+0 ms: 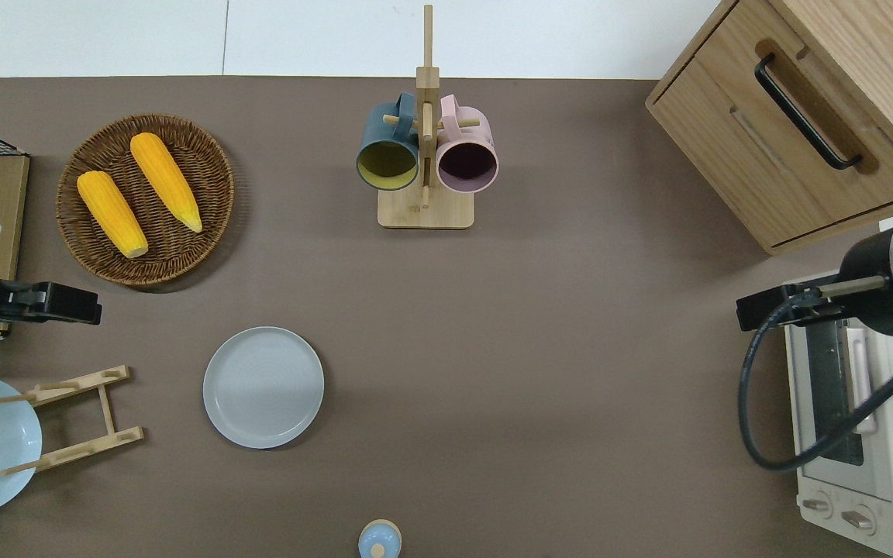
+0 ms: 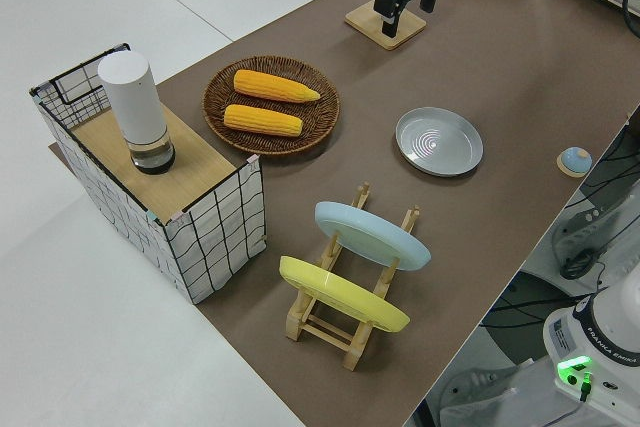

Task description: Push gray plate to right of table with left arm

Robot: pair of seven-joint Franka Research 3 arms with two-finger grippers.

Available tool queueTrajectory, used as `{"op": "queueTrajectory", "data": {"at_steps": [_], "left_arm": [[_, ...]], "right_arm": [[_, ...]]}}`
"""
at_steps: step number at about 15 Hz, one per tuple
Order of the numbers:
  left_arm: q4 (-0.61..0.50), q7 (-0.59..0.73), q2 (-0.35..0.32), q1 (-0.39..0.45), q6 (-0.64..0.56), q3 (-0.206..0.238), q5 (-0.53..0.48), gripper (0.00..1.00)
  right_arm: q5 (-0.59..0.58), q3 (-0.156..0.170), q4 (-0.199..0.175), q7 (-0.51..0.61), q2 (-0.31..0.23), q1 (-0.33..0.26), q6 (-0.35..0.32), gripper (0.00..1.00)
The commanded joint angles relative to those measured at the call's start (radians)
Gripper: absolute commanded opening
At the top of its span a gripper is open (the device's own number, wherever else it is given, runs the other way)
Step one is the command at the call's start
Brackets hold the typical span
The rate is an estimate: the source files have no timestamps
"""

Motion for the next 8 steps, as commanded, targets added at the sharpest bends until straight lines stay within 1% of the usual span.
{"op": "queueTrajectory", "data": {"at_steps": [1, 8], "left_arm": [[0.03, -0.009, 0.011, 0.008, -0.029, -0.008, 0.018, 0.99], [0.021, -0.012, 0.012, 0.002, -0.05, -0.01, 0.008, 0.99]], "right_arm": [[0.008, 0.004, -0.001, -0.001, -0.008, -0.011, -0.012, 0.983], [0.008, 0.006, -0.001, -0.003, -0.008, -0.011, -0.012, 0.983]]}}
